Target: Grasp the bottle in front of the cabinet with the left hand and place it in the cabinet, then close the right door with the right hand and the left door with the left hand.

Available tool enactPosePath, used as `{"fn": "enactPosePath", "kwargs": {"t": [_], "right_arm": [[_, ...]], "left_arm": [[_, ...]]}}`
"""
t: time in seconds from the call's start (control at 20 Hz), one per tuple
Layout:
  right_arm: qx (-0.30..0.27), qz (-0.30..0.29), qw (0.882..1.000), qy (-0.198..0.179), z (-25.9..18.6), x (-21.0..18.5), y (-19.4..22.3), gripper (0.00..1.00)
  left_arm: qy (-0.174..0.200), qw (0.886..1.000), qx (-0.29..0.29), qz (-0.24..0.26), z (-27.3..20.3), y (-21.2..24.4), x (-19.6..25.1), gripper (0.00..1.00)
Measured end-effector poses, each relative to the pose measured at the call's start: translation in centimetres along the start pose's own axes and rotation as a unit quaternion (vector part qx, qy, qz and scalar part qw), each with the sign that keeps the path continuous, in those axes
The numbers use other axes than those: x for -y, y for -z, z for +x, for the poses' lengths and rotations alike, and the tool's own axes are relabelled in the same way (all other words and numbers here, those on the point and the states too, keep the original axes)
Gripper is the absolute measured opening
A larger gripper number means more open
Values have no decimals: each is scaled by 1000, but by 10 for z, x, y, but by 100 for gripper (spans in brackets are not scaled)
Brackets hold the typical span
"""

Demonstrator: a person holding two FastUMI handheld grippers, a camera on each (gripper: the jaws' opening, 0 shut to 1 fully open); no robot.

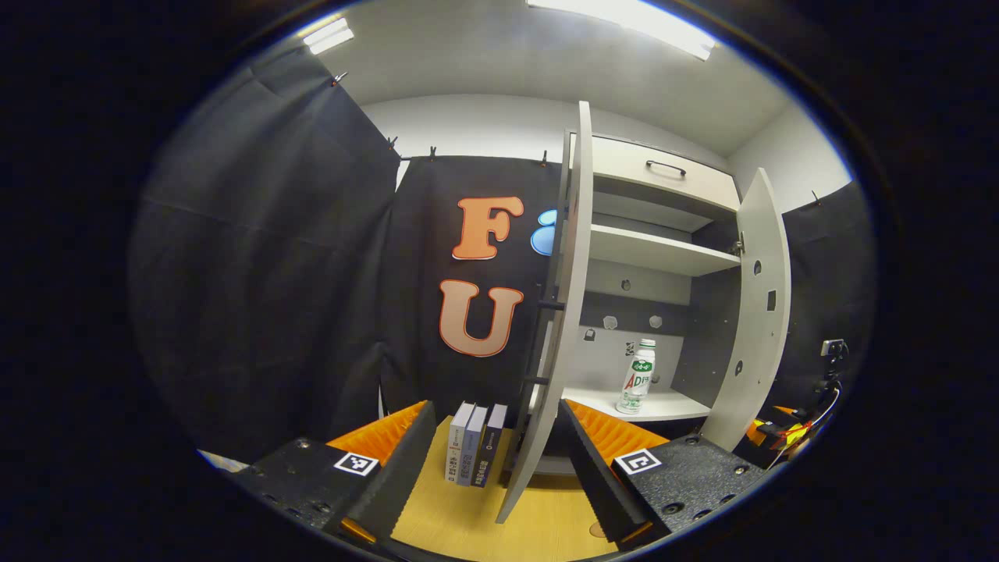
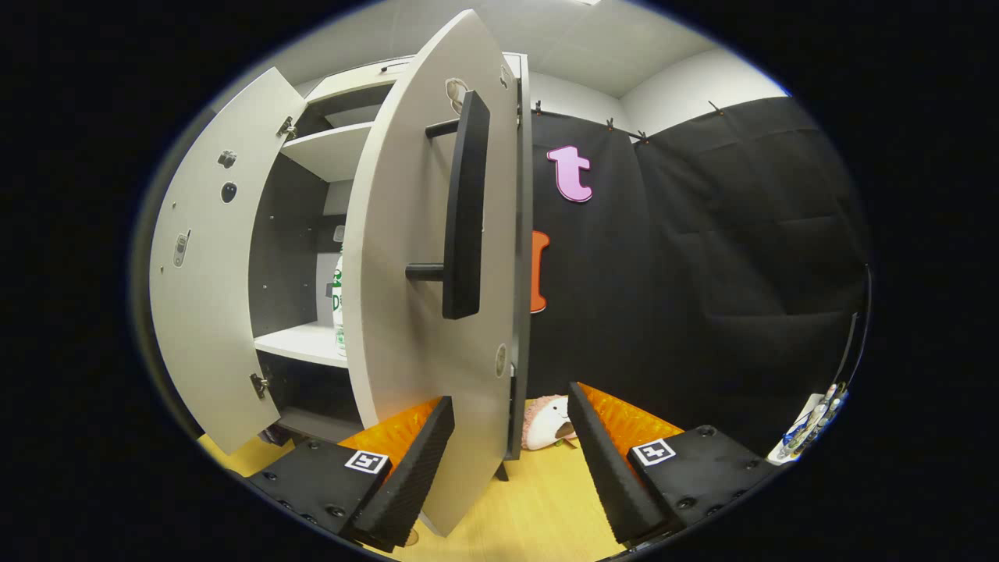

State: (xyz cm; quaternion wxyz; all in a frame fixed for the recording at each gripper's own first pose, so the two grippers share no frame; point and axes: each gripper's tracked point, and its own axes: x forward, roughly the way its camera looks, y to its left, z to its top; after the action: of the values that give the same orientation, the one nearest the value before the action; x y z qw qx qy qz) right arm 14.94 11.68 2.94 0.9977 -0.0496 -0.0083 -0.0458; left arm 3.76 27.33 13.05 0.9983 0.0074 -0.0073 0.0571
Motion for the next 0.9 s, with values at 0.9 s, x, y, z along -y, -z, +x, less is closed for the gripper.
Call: {"fn": "enactPosePath", "kwargs": {"t": [0.9], "right_arm": [[-15,-12,998,-54,-28,-45,-16,89]], "left_arm": [[-7,1000,-23,-11,11,21,-34,95]]}}
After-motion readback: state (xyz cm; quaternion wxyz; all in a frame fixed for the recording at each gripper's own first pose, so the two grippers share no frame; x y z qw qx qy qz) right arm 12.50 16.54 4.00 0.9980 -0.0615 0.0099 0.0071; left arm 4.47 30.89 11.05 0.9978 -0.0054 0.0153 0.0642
